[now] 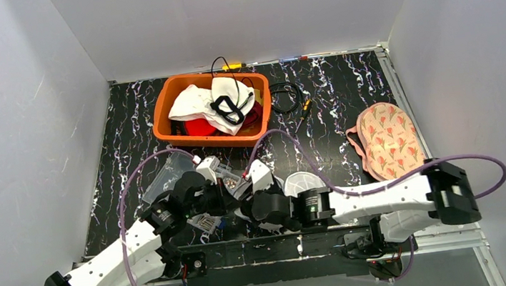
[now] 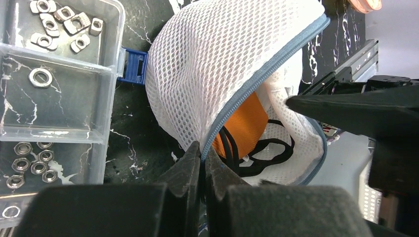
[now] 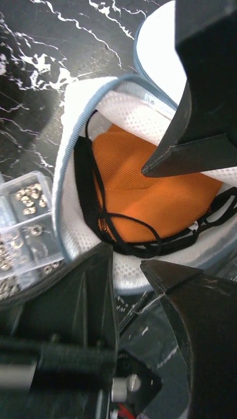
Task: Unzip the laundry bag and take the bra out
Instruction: Pick up the bra from the laundry bag.
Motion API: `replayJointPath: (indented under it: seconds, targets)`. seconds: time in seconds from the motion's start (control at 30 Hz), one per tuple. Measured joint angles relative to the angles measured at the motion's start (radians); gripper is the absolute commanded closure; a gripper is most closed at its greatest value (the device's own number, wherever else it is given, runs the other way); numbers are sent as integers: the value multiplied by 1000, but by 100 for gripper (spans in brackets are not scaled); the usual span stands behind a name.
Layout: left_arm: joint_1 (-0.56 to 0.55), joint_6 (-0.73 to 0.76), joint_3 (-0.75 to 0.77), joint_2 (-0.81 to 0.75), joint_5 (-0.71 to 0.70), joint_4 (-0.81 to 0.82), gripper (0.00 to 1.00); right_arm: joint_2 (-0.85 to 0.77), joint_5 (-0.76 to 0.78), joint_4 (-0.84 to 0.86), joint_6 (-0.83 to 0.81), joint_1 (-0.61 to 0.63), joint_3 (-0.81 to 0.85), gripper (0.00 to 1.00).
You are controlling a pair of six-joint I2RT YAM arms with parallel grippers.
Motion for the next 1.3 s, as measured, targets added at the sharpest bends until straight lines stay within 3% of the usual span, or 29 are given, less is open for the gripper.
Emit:
replayJointPath:
  seconds: [0.17,0.37,0.5,0.73,0.93,1.07,1.3]
  targets:
    - [0,-2,-21,-32,0,-3,100,112,-18,2,15,-15,0,32]
    - [-1,-6,-26,-46,-11,-27,100,192,-26,1,53,-41,0,47]
    - [-1,-6,-26,-46,-25,-51,100,201,-17,-9,90,-55,0,50]
    - [-1,0,-26,-26,-53,-87,100,88,-17,15,108,-63,-89,34]
    - [-1,6,-26,-11,-71,-91,100,-40,-103,107,14,-63,-139,26]
    - [-1,9,-26,-2,-72,-91,100,-16,-137,120,-43,-62,-107,26]
    - [-1,8,-26,-1,-72,-91,100,158,-143,111,-76,-62,24,27]
